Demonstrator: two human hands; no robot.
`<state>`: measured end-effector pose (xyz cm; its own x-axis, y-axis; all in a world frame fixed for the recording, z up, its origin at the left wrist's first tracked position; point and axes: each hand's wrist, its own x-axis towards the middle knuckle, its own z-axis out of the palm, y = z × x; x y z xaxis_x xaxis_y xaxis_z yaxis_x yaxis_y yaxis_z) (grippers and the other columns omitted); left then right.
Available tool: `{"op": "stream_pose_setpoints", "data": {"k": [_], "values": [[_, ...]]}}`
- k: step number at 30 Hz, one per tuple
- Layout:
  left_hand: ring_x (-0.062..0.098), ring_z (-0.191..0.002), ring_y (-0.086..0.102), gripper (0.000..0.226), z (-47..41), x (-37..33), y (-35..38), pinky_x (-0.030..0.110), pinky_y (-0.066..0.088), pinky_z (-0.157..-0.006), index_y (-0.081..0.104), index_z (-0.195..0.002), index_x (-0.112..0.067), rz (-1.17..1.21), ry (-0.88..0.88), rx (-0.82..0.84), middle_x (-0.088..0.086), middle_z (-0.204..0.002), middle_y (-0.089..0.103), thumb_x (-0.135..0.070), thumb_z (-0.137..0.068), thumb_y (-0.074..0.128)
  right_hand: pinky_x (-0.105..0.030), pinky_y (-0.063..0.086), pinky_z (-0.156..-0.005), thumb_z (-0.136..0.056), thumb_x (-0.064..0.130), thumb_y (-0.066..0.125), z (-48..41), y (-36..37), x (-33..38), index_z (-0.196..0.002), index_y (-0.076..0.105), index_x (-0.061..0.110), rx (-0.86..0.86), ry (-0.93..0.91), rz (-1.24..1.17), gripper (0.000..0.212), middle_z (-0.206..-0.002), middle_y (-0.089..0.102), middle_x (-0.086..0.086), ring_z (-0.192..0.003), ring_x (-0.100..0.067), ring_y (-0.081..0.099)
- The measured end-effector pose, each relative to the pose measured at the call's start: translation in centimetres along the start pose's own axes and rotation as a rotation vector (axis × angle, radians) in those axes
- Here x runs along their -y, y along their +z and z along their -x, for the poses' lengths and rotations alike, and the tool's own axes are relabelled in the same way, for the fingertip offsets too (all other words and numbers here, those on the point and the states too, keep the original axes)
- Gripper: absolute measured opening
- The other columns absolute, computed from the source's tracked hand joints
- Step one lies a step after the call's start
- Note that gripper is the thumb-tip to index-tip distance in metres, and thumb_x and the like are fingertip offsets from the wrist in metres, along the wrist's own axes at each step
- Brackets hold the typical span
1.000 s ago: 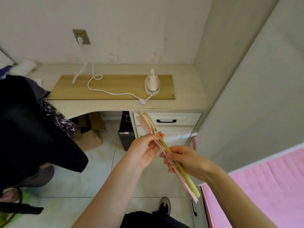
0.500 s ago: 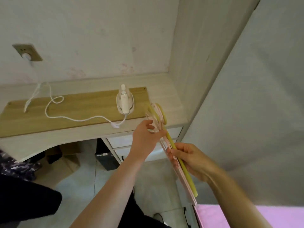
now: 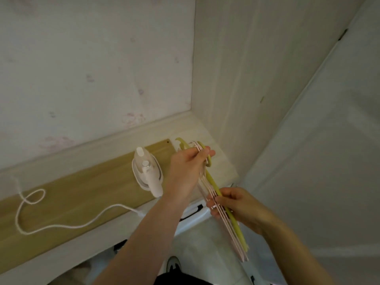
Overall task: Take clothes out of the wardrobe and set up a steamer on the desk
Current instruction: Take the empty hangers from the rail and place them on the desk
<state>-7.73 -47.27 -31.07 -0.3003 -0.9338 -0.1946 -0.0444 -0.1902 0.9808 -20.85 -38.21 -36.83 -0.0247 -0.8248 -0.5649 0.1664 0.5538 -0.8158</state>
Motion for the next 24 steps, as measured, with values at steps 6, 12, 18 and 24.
{"op": "stream_pose_setpoints", "data": {"k": [6, 12, 18, 24], "values": [[0.006, -0.094, 0.069, 0.030, -3.7, -1.1, -0.6, 0.040, 0.050, -0.096, 0.067, -0.090, 0.010, -0.038, 0.025, 0.096, -0.007, -0.088, 0.076, -0.019, -0.093, 0.058, -0.026, 0.056, -0.068, -0.093, 0.001, 0.054, -2.5, 1.3, 1.3, -0.103, 0.066, -0.008, -0.082, -0.007, -0.062, 0.018, -0.085, 0.073, -0.015, -0.073, -0.018, 0.069], [0.006, -0.101, 0.067, 0.022, -7.0, -1.3, -0.3, 0.034, 0.048, -0.099, 0.071, -0.087, 0.003, 0.032, -0.045, 0.156, -0.002, -0.093, 0.076, -0.013, -0.093, 0.057, -0.022, 0.051, -0.057, -0.092, 0.003, 0.056, -5.6, 0.8, 2.4, -0.092, 0.068, -0.005, -0.226, -0.036, 0.007, 0.015, -0.069, 0.069, -0.008, -0.059, -0.013, 0.063], [0.013, -0.105, 0.065, 0.020, -10.6, -0.5, -1.3, 0.033, 0.045, -0.101, 0.076, -0.084, -0.017, 0.144, -0.148, 0.109, 0.000, -0.098, 0.075, -0.021, -0.093, 0.058, -0.023, 0.052, -0.060, -0.091, 0.003, 0.057, -10.1, -0.9, 3.3, -0.083, 0.069, 0.001, -0.395, -0.124, 0.222, 0.015, -0.071, 0.070, -0.008, -0.063, -0.017, 0.062], [0.014, -0.094, 0.066, 0.020, -14.3, 1.7, -3.2, 0.023, 0.051, -0.085, 0.073, -0.090, -0.003, 0.279, -0.276, -0.039, 0.005, -0.098, 0.073, -0.020, -0.091, 0.062, -0.012, 0.048, -0.060, -0.090, 0.004, 0.057, -15.1, -2.4, 3.4, -0.068, 0.064, 0.013, -0.497, -0.188, 0.542, 0.025, -0.066, 0.065, -0.001, -0.054, 0.000, 0.059]]}}
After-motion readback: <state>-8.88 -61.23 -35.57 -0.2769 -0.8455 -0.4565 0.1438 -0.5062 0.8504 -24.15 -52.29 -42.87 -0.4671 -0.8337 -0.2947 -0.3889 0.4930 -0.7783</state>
